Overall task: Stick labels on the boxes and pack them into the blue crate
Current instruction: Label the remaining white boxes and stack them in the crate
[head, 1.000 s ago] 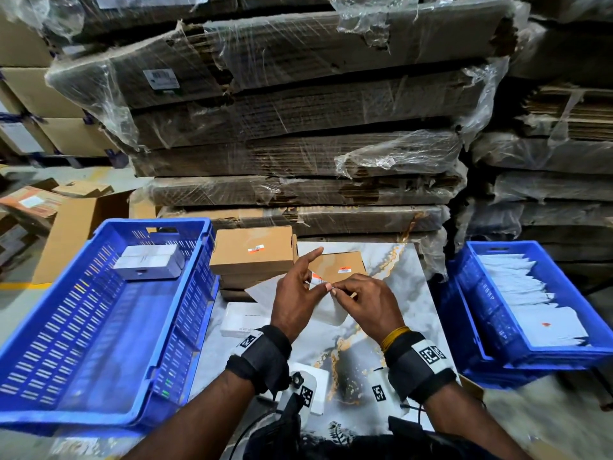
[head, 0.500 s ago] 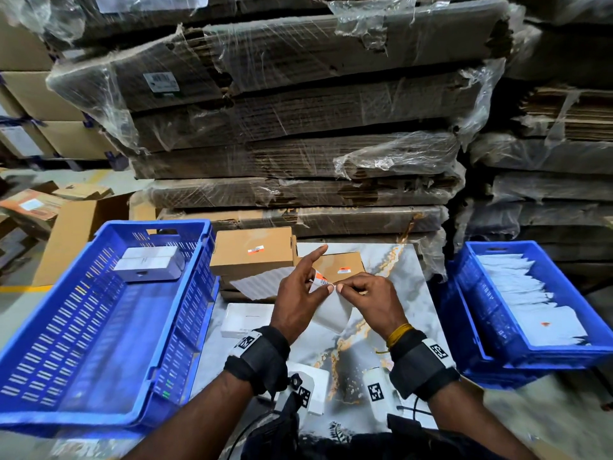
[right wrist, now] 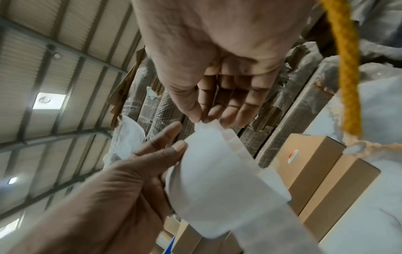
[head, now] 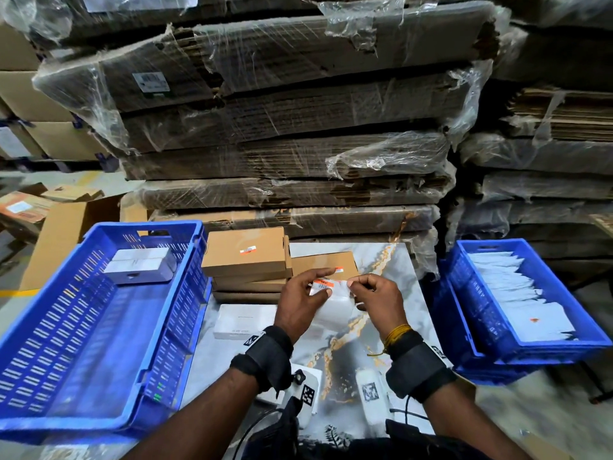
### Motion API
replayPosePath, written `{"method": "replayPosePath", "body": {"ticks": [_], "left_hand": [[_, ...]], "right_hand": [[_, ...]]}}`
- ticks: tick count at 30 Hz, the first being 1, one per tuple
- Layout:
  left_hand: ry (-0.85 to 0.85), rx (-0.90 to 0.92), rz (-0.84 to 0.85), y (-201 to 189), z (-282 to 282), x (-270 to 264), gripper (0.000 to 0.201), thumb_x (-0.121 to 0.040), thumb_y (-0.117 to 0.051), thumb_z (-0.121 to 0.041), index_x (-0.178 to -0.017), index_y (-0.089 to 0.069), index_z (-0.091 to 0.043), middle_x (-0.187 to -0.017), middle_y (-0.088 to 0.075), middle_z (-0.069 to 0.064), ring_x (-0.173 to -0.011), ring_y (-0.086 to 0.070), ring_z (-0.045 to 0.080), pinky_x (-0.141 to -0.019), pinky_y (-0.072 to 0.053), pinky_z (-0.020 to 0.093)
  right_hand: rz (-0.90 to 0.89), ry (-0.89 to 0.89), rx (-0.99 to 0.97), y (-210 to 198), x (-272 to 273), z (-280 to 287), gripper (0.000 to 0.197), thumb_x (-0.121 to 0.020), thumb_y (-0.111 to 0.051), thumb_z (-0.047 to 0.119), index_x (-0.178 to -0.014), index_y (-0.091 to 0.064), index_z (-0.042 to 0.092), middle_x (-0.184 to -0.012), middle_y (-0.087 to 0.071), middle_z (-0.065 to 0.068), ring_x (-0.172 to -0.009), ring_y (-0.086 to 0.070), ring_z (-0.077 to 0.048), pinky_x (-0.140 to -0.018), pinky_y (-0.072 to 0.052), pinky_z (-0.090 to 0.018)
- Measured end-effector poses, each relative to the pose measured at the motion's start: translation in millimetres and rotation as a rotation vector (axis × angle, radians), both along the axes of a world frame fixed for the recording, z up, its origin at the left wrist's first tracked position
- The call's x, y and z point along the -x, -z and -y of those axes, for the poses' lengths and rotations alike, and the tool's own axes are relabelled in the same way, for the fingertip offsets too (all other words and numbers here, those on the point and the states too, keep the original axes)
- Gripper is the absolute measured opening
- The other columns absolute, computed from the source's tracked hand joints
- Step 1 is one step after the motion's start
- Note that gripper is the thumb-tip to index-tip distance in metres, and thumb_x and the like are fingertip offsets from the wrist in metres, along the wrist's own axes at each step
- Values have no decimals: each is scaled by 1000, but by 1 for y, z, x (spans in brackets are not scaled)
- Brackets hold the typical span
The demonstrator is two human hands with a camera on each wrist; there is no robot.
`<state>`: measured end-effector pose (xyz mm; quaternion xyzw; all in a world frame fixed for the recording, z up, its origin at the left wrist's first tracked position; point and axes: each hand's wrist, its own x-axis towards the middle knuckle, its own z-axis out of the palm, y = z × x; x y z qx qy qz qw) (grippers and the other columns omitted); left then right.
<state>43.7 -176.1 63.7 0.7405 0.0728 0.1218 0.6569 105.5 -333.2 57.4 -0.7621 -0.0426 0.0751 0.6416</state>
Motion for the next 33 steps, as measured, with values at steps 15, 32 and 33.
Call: {"method": "replayPosePath", "body": {"ticks": [15, 32, 33], "left_hand": [[28, 274, -154, 43, 47, -30, 32, -88, -58, 13, -115, -64, -2, -92, -65, -4, -64, -56, -8, -57, -42, 8], [-55, 200, -304, 77, 54, -38, 22, -85, -61, 9, -98, -70, -7, -96, -70, 0, -67, -56, 2, -61, -44, 15], [-66, 186, -321, 80, 53, -39, 23, -85, -61, 10, -97, -69, -7, -96, -70, 0, -67, -55, 2, -59, -43, 14]], "right_hand": [[-226, 295, -312, 18, -9, 44, 5, -88, -67, 5, -87, -71, 8, -71, -62, -5, -56, -53, -16, -51, -50, -24], [-41, 385, -249, 34, -10, 46, 6, -89, -66, 6, -89, -71, 10, -72, -65, -7, -52, -58, -14, -53, -55, -29], [-26, 383, -241, 35, -10, 46, 6, -89, -67, 7, -89, -71, 10, -72, -65, -6, -52, -58, -14, -53, -55, -29]]}}
